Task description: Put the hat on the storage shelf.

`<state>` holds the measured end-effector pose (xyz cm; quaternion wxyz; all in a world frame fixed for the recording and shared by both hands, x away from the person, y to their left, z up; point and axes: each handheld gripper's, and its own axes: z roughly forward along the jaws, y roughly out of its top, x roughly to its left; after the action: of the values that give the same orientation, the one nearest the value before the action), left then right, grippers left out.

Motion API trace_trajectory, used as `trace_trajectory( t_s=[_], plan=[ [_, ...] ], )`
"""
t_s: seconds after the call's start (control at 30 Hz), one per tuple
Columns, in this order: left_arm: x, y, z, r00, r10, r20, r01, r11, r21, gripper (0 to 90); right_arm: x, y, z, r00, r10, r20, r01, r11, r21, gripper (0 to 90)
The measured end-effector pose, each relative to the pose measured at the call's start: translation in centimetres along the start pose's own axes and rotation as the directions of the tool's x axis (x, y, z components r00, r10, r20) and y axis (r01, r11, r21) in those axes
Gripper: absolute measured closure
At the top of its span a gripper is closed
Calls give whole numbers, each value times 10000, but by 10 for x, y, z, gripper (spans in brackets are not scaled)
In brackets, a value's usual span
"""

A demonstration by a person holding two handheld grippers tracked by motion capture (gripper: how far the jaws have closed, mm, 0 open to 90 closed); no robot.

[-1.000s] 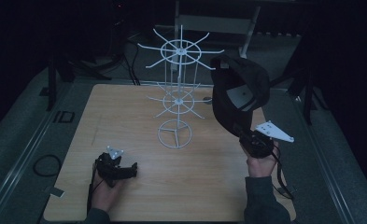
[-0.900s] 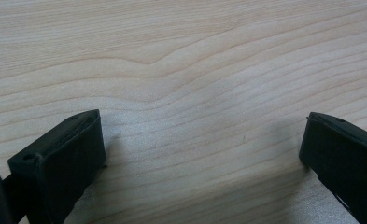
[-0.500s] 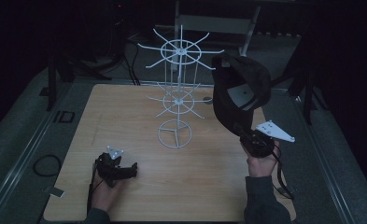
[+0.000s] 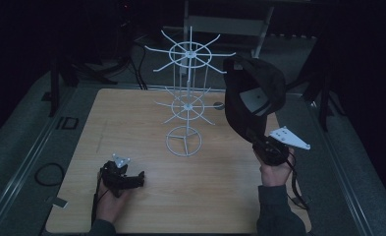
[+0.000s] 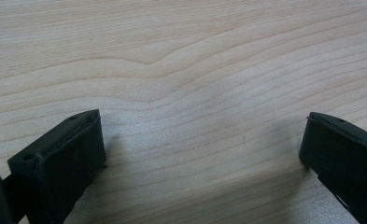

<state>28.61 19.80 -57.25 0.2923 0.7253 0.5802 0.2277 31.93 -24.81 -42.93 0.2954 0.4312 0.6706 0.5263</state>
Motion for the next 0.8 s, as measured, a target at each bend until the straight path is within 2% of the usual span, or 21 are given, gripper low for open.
trace_trajectory(
  t_s=[0.8],
  plan=[
    [0, 0, 0, 10000, 15, 7, -15, 10000, 3, 2, 5, 5, -2, 9992, -259, 301, 264, 9995, -178, 865]
  ],
)
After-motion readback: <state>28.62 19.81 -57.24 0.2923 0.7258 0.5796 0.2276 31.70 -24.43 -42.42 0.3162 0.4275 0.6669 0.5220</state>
